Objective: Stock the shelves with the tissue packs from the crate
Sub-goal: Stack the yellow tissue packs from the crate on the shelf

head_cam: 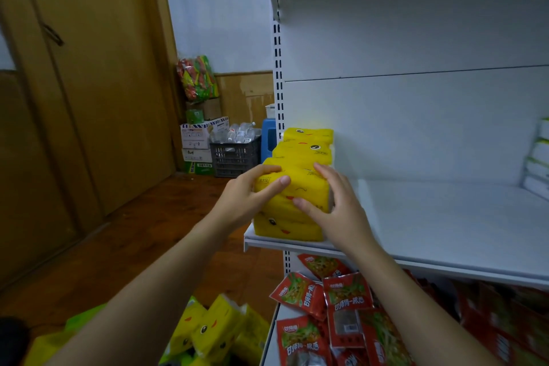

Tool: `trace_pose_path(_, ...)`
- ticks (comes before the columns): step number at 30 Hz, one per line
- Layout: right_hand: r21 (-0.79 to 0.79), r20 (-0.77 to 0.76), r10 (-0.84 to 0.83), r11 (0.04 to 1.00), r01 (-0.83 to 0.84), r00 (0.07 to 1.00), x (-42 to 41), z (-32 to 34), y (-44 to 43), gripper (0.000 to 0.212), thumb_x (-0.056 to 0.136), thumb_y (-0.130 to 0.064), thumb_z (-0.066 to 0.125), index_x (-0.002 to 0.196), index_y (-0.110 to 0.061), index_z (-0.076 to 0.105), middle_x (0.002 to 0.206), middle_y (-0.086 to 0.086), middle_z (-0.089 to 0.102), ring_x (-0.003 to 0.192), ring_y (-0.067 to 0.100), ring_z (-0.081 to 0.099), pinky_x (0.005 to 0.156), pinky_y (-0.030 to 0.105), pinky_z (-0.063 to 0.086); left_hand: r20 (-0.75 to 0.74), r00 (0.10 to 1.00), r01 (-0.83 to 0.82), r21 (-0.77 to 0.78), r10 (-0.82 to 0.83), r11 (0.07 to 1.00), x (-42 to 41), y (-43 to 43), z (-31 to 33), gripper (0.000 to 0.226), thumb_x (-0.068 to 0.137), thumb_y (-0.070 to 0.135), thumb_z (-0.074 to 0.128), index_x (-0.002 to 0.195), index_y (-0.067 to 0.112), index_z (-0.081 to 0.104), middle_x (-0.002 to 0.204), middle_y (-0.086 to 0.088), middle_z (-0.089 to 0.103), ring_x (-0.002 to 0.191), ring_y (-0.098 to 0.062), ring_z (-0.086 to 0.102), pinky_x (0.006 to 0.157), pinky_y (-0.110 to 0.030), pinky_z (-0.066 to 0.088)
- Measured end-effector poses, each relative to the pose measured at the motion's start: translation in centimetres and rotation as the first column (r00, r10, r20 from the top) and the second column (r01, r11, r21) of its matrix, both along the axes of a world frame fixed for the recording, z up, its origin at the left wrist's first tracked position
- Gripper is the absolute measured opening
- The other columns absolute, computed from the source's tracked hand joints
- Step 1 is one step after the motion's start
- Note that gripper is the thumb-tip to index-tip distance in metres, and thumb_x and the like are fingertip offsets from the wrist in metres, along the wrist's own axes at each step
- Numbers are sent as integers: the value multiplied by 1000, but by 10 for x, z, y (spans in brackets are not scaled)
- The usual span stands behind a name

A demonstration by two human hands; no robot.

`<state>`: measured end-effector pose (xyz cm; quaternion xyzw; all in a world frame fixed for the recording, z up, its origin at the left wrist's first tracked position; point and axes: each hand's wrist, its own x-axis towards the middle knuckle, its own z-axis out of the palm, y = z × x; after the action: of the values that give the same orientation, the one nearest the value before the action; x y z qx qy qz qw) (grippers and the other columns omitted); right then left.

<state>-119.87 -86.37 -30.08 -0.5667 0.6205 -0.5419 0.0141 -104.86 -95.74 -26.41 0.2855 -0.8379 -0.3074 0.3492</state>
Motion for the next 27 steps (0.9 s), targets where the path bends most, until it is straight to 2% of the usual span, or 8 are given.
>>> trace_pose_path(3, 14, 9, -11, 1000, 10, 1000, -1, 1, -2, 71, 77, -49, 62, 140, -35, 30, 146, -11, 31, 132, 7, 32, 96, 23, 33, 35, 999, -19, 11, 19, 1000, -5, -3, 2, 54, 80, 58, 45, 128, 33, 52, 125, 2, 56, 109, -14, 53, 75, -17, 46)
trace_pose_path(8, 12, 61, 55, 998, -56, 997, 0, 10, 6, 82, 71, -54, 60, 140, -42, 18, 151, -13, 23, 134, 2, 25, 102, 24, 29, 21, 1000, 3, 45, -4, 999, -6, 0, 9, 64, 78, 62, 39, 138, 39, 39, 145, 3, 42, 133, -17, 38, 93, -25, 32)
trace_pose_path(12, 12, 49, 70, 997, -71, 996, 3, 21, 15, 84, 68, -54, 60, 137, -46, 12, 152, -17, 17, 127, -7, 16, 101, 21, 22, -9, 1000, -8, -5, 8, 1000, -3, 7, 13, 68, 80, 60, 42, 143, 43, 24, 152, 6, 30, 138, -17, 30, 99, -28, 30)
trace_pose_path(15, 7, 28, 57, 998, -57, 998, 3, 28, 17, 88, 68, -55, 59, 142, -40, 15, 153, -17, 17, 126, -8, 15, 101, 20, 20, -6, 1000, -7, -8, 7, 1000, 0, 10, 16, 74, 77, 62, 42, 145, 43, 18, 154, 6, 24, 141, -19, 25, 108, -37, 28)
trace_pose_path(19, -26, 19, 37, 999, -36, 999, 4, 34, 23, 89, 67, -56, 58, 143, -38, 17, 153, -16, 19, 128, -7, 15, 104, 22, 20, 9, 1000, -11, 8, 11, 1000, 9, 12, 15, 69, 86, 52, 47, 146, 42, 15, 155, 2, 24, 140, -23, 27, 108, -40, 30)
trace_pose_path(22, -93, 16, 3, 996, -1, 1000, 8, 39, 31, 85, 69, -57, 62, 139, -42, 17, 152, -16, 20, 131, -7, 16, 109, 25, 21, -40, 999, -23, 20, 23, 1000, 19, 17, 15, 67, 89, 47, 48, 147, 39, 14, 154, 1, 26, 139, -22, 30, 106, -36, 32)
trace_pose_path(25, -204, 9, -17, 979, 18, 1000, 22, 42, 42, 76, 70, -55, 64, 130, -48, 18, 152, -12, 22, 137, 0, 20, 113, 29, 23, -64, 996, -62, -2, 61, 998, 37, 23, 10, 73, 83, 56, 43, 147, 38, 14, 154, 2, 26, 138, -19, 31, 107, -36, 33)
trace_pose_path(27, -211, -43, 12, 977, -21, 999, 41, 40, 47, 72, 70, -54, 60, 128, -52, 17, 151, -14, 22, 138, 1, 19, 111, 25, 22, -58, 993, -106, 4, 106, 994, 55, 23, -2, 74, 81, 59, 41, 147, 39, 14, 153, 2, 27, 137, -19, 33, 109, -40, 34)
